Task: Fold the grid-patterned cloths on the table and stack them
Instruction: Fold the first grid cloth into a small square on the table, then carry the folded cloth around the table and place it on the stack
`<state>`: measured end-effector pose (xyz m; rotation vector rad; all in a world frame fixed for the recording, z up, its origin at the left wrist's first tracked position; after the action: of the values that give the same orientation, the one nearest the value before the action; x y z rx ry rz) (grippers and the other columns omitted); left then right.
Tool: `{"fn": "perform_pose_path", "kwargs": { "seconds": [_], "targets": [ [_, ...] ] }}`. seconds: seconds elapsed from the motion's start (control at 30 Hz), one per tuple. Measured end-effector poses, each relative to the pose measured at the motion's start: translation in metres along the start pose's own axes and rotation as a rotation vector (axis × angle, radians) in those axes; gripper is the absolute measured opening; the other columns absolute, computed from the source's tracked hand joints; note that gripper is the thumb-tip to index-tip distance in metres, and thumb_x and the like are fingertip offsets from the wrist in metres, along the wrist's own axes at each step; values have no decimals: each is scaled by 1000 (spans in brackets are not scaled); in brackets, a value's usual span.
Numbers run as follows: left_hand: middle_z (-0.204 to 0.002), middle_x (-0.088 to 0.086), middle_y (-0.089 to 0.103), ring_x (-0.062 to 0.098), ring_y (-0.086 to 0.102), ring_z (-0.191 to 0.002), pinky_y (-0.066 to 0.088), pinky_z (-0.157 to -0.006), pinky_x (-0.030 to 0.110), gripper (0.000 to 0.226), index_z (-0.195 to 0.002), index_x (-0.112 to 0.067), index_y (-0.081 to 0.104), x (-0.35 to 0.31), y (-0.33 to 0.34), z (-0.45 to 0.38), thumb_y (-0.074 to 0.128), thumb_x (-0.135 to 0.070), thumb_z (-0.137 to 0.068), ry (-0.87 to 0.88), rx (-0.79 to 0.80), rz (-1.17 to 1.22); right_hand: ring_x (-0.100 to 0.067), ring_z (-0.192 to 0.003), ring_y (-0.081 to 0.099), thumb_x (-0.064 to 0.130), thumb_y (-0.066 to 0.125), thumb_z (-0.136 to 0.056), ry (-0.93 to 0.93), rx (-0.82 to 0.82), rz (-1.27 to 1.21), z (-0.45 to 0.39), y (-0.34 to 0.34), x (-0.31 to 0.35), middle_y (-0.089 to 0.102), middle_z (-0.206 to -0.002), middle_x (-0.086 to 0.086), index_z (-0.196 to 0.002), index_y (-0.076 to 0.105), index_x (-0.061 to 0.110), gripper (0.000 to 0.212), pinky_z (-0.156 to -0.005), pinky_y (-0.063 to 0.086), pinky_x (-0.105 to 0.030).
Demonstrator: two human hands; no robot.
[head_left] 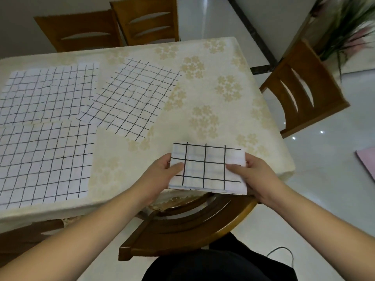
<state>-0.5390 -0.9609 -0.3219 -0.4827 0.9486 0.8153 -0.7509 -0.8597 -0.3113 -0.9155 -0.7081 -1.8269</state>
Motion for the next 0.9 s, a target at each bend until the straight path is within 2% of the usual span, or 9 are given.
{"fn": "perform_pose_path", "kwargs": {
  "seconds": [0.07,0.13,0.2,0.3,0.4,0.47,0.57,0.73,0.9],
  "targets": [
    [-113,-10,73,6,69,-102,52,-87,31,26,-125,-26,61,-3,14,5,53,-23,-100,14,37,15,-26,-92,73,2,65,-89,-19,-25,-14,19,-12,3,75,-105,-9,-116,66,13,30,-67,62,-36],
    [-114,-3,73,19,70,-103,53,-91,38,26,-125,-23,61,-8,30,12,52,-22,-101,33,74,17,-26,-93,73,3,66,-89,-23,-62,-16,37,-27,0,75,-106,-8,-117,66,13,30,-69,62,-39],
    [-108,-3,75,15,72,-97,56,-80,27,23,-121,-19,63,-8,45,14,52,-20,-101,52,98,-9,-26,-99,72,4,66,-88,-18,-93,-61,51,-42,-9,74,-110,-8,-121,65,12,33,-85,58,-45],
    [-82,-14,76,-1,71,-78,49,-60,7,13,-101,-23,63,-8,71,20,53,-13,-100,65,109,-29,-25,-99,72,3,65,-89,-24,-135,-108,74,-62,-23,74,-110,-8,-120,65,11,32,-84,59,-39],
    [-67,-9,71,6,68,-70,47,-59,11,11,-106,-9,63,-7,102,24,57,-13,-97,40,107,-34,-25,-98,72,1,63,-90,-65,-193,-146,97,-88,-35,75,-107,-7,-118,66,12,30,-80,60,-36],
    [-68,-1,73,9,68,-64,50,-56,15,9,-102,-5,63,-8,127,29,56,-7,-97,25,97,25,-25,-97,73,3,64,-90,-97,-260,-156,112,-110,-43,75,-105,-7,-119,67,12,30,-81,60,-38],
    [-95,17,75,24,72,-79,57,-61,27,12,-105,-6,65,-5,170,37,57,-7,-96,-20,86,93,-23,-94,73,10,69,-88,-155,-382,-136,138,-148,-54,76,-102,-4,-117,68,17,29,-82,58,-41],
    [-101,20,74,33,70,-92,55,-85,44,13,-104,-6,66,5,248,54,57,-9,-95,-28,105,101,-19,-91,73,20,70,-88,-179,-532,-163,185,-211,-79,76,-98,0,-109,69,22,21,-81,59,-41],
    [-101,24,73,35,70,-93,53,-90,51,21,-113,-1,63,3,318,67,60,-10,-93,20,137,21,-20,-91,73,21,71,-87,-172,-634,-244,226,-274,-97,76,-97,0,-108,68,22,21,-75,58,-36]
  ]
}}
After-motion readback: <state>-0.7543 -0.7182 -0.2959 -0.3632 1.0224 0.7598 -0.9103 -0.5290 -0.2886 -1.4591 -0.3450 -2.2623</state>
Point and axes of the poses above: each hand's wrist, its own z-axis away from the middle knuckle, its own y-axis out of the palm, x = y × z, the point moved 7 cm from there along -z, towards the middle knuckle
